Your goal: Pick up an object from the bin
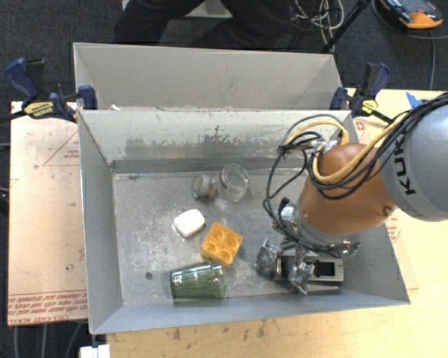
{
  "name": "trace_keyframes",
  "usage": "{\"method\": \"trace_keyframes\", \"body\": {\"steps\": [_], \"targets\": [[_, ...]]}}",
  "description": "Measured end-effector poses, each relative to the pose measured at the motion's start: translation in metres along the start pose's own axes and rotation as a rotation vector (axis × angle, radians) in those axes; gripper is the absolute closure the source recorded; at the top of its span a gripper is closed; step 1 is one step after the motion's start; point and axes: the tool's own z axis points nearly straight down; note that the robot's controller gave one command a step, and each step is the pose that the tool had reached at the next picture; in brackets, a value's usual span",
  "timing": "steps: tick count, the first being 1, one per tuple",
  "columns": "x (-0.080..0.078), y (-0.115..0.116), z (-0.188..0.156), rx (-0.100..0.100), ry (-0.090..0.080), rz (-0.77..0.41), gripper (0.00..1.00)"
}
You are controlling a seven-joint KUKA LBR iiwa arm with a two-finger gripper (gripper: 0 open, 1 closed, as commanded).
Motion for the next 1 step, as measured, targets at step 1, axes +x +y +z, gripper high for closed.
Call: {"method": "trace_keyframes", "body": {"steps": [1], "targets": [[0.0308, -0.0343, -0.1932, -0.002, 0.013, 0.144, 1.0]]}}
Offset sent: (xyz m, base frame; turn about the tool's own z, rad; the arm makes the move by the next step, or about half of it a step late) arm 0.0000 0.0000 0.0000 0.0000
